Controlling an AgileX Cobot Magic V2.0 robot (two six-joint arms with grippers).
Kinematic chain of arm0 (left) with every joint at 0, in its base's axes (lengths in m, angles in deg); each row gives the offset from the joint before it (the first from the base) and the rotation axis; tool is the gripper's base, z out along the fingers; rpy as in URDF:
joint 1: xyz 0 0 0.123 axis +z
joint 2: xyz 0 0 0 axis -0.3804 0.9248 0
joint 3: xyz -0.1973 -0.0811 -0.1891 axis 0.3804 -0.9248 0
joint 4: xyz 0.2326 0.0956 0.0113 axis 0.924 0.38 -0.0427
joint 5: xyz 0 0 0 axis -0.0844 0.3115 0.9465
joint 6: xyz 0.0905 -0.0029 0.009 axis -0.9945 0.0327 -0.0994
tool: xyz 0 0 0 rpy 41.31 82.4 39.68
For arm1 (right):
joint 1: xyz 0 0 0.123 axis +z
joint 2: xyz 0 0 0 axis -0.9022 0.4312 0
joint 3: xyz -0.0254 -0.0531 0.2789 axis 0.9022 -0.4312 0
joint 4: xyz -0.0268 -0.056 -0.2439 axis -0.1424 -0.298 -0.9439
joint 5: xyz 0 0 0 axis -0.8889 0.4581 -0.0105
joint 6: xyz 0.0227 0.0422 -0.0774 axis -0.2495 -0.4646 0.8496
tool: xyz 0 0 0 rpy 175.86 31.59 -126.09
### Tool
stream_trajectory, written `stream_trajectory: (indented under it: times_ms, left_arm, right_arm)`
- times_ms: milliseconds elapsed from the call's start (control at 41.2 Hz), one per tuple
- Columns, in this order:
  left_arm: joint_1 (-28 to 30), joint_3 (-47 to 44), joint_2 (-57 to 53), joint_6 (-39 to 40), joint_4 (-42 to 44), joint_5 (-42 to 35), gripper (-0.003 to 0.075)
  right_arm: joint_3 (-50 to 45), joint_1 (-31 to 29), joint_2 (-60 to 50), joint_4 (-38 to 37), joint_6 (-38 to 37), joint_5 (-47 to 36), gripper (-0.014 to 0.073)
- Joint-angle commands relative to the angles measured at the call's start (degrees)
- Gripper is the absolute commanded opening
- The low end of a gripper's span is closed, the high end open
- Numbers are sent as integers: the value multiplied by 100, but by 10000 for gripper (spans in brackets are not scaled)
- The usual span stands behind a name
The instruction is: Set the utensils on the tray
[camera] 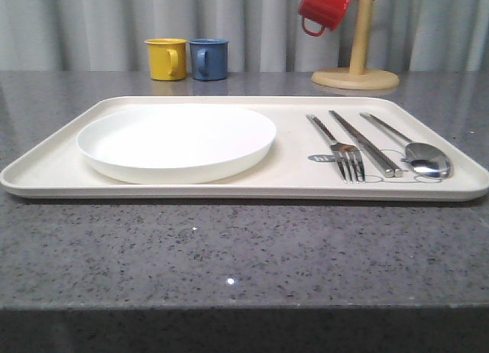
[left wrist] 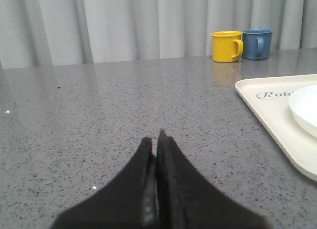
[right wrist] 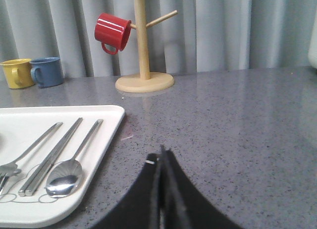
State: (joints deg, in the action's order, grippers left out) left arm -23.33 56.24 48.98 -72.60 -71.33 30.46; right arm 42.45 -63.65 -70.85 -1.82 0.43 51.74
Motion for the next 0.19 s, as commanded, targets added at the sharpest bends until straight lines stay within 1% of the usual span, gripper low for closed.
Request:
stream_trajectory:
  times_ms: [0, 170]
  left_arm:
    - [-37, 24, -124, 33, -64, -444, -18]
    - [-37, 24, -124, 33, -64, -444, -18]
  right_arm:
    - [3, -37, -100, -46, 0, -431, -122]
    - [3, -37, -100, -46, 0, -431, -122]
